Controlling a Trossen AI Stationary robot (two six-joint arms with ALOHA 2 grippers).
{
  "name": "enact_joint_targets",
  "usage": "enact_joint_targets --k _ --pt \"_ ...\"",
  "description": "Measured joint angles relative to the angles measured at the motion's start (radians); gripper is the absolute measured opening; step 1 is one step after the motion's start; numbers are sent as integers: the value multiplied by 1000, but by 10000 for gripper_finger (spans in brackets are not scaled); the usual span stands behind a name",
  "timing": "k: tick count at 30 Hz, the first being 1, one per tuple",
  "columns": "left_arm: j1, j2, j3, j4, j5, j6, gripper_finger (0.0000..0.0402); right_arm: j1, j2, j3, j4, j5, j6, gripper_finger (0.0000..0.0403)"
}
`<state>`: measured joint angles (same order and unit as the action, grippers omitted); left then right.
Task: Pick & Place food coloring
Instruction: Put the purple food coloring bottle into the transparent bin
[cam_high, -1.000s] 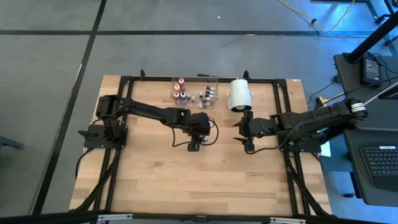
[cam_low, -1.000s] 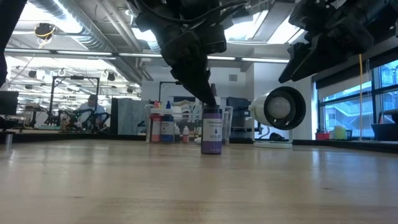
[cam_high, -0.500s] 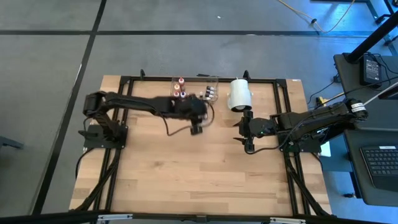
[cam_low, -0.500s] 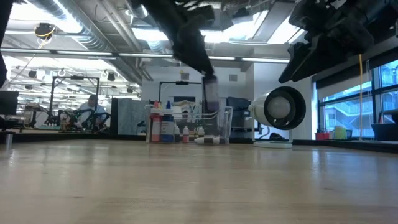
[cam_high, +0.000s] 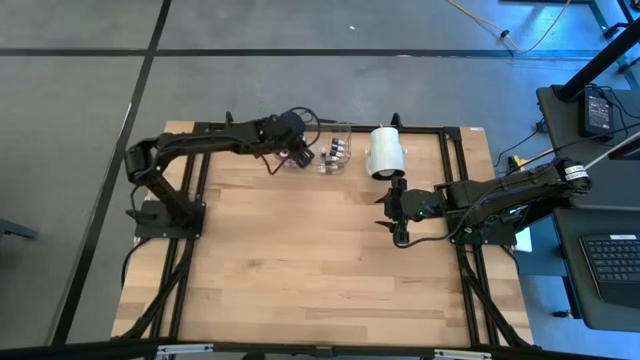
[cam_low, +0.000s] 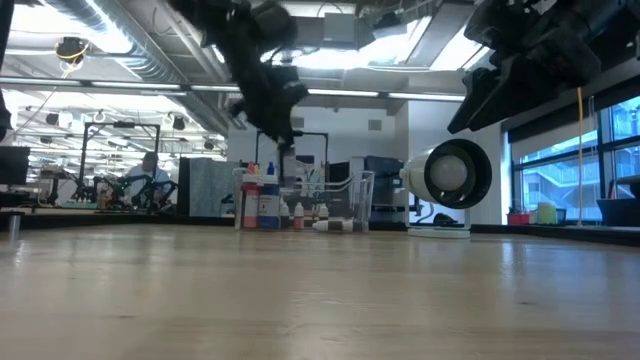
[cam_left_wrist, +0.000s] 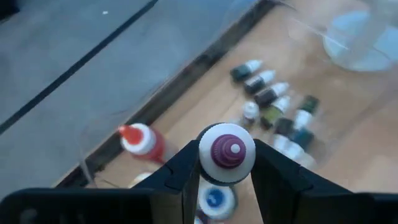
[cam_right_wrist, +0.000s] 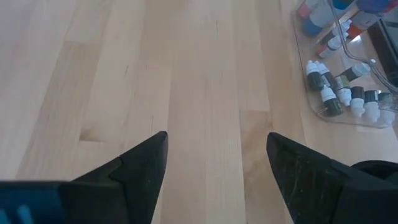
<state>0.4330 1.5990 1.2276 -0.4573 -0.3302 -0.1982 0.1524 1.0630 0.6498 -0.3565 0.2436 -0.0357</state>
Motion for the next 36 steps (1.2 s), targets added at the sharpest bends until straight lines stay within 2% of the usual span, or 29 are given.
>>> enact_joint_targets --k 3,8,17,32,36 --pt "28 -1 -60 112 10 -9 115 0 0 0 -3 0 -4 275" --pt "57 -1 -107 148 -22 -25 118 0 0 0 1 0 -25 275" --pt "70 -1 -111 107 -53 -26 119 0 0 0 1 0 -25 275" --pt "79 52 -110 88 -25 -57 121 0 0 0 3 0 -23 275" --pt "96 55 -111 59 25 -79 127 0 0 0 4 0 -23 275"
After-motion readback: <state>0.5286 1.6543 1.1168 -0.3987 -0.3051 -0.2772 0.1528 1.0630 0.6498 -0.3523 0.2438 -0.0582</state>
